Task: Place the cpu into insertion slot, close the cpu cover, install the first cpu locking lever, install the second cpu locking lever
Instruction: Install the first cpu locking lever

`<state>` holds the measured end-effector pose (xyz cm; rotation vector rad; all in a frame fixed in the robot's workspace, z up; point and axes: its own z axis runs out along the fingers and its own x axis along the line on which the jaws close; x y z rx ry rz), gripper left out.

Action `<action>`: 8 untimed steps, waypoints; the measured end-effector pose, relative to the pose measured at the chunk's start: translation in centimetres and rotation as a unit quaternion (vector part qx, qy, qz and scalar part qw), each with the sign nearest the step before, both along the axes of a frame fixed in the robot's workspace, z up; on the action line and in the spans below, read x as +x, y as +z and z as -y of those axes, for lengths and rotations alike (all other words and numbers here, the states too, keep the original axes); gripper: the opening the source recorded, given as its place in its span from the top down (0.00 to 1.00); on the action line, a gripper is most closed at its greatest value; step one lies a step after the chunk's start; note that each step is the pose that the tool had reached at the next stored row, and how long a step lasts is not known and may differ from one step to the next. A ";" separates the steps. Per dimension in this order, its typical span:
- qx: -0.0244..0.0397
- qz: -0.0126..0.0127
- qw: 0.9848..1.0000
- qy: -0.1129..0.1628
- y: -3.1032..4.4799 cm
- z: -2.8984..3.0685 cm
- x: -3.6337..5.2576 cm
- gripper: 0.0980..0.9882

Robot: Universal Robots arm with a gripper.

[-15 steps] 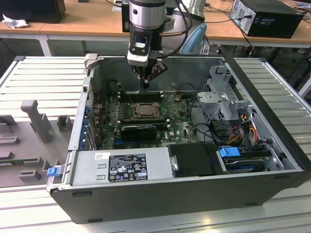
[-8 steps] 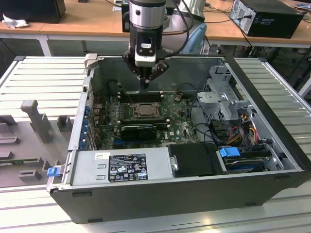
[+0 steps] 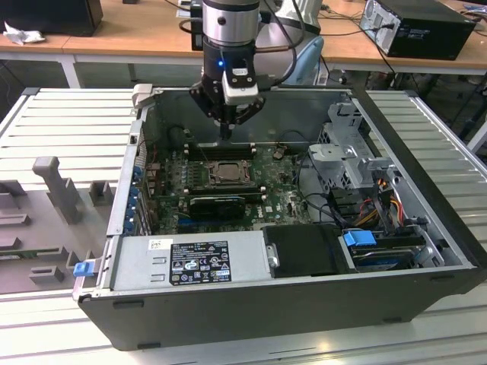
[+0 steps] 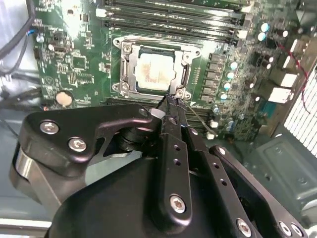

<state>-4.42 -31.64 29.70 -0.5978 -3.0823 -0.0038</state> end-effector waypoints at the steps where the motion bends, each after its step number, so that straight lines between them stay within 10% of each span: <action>1: 0.000 0.000 1.000 0.015 0.00 0.00 0.00 0.99; 6: 0.000 0.000 0.997 0.083 0.00 0.00 0.00 0.99; 8: 0.000 0.000 0.993 0.119 0.00 0.00 0.00 0.99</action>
